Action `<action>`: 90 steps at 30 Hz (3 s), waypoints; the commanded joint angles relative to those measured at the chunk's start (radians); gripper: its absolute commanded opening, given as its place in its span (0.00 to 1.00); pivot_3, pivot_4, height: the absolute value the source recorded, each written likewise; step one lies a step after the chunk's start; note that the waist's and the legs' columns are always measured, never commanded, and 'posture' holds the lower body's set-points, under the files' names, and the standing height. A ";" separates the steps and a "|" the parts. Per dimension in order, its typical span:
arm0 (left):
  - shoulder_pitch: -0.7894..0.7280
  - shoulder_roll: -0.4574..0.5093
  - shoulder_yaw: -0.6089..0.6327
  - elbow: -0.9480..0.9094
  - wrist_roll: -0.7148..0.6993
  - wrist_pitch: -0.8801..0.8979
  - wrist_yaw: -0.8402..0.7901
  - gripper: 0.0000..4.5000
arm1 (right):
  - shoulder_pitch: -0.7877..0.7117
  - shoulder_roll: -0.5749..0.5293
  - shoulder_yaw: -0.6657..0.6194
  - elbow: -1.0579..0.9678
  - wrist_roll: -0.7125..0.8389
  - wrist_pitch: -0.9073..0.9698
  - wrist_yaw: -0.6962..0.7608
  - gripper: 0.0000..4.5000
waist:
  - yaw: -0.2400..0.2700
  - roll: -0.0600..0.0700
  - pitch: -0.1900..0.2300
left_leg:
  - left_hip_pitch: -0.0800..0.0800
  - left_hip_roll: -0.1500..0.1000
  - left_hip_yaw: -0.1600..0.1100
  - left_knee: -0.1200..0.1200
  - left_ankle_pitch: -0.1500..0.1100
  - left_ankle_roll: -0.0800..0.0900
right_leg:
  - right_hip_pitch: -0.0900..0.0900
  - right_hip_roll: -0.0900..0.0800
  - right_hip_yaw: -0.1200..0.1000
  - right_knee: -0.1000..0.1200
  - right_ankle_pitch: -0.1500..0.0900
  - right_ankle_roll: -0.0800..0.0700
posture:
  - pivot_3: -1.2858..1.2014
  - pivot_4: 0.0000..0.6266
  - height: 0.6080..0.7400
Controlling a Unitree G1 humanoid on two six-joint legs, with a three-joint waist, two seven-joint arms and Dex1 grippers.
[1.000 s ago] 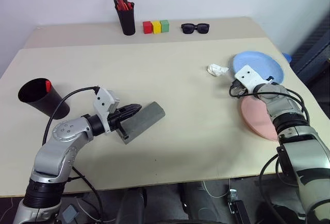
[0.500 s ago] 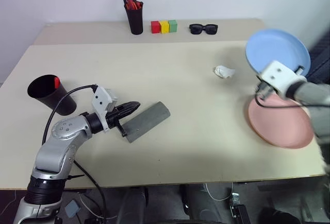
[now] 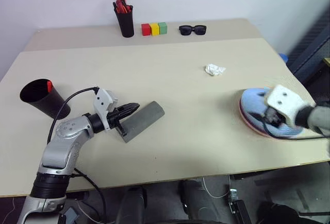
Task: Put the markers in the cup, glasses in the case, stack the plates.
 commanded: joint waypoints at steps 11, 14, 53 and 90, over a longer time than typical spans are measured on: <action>0.114 0.011 0.084 -0.181 -0.005 0.024 0.120 0.00 | -0.708 0.358 0.303 1.316 -0.320 -0.504 -0.510 0.66 | 0.003 0.001 0.001 | -0.003 0.000 0.000 -0.007 0.000 0.000 | -0.004 -0.001 -0.001 -0.001 0.002 0.004 | 0.52 0.24 1.00; 0.142 0.014 0.096 -0.216 -0.012 0.038 0.136 0.00 | -0.739 0.364 0.315 1.390 -0.339 -0.554 -0.534 0.47 | 0.001 0.001 0.001 | -0.003 0.000 0.000 -0.008 0.000 0.000 | -0.004 -0.001 -0.001 0.000 0.002 0.004 | 0.52 0.24 1.00; 0.085 0.003 0.067 -0.147 0.010 0.014 0.133 0.00 | -0.742 0.393 0.352 1.458 -0.420 -0.681 -0.644 0.01 | -0.001 0.002 0.001 | -0.001 0.000 0.000 -0.008 0.000 0.000 | -0.004 -0.001 0.000 0.000 0.002 0.005 | 0.52 0.24 1.00; 0.079 -0.017 0.057 -0.125 0.024 0.000 0.130 0.00 | -0.729 0.348 0.403 1.439 -0.491 -0.699 -0.669 0.57 | -0.001 0.002 0.001 | -0.001 0.000 0.001 -0.007 0.000 0.000 | -0.003 -0.001 0.000 0.000 0.002 0.005 | 0.52 0.24 1.00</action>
